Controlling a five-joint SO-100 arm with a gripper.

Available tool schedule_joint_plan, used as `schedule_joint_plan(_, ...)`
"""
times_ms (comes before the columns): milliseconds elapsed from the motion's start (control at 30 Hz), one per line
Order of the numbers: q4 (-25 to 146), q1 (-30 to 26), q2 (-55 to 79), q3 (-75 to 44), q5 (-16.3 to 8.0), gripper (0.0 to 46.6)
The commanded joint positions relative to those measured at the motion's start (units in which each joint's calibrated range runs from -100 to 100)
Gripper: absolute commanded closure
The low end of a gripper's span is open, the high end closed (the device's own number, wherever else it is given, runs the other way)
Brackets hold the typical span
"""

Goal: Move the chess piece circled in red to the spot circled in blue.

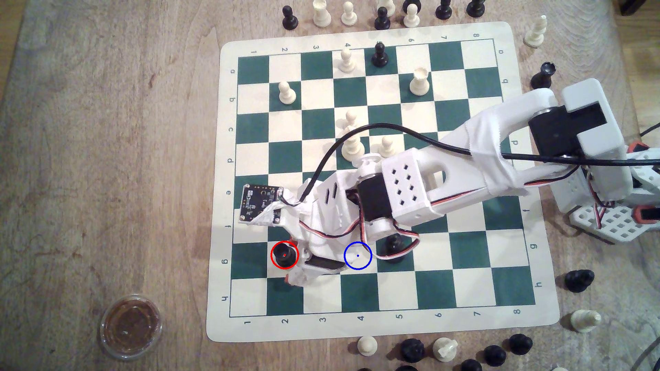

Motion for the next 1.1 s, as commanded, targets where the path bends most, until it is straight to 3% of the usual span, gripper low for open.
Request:
schedule_joint_plan(0,-1.24,0.60,-1.99,-5.37,0.20,28.9)
schedule_joint_plan(333,-2.72,2.01,-3.01,-6.64,0.00,29.5)
schedule_joint_plan(433,-3.29,2.01,-3.44,-6.64,0.00,31.9)
schedule_joint_plan(700,-3.94,1.46,-4.03,-6.91,-0.15,28.1)
schedule_joint_plan(867,-4.52,1.31,-4.54,-7.18,-0.29,31.1)
schedule_joint_plan(1067,-5.09,0.76,-4.88,-7.28,-0.29,31.4)
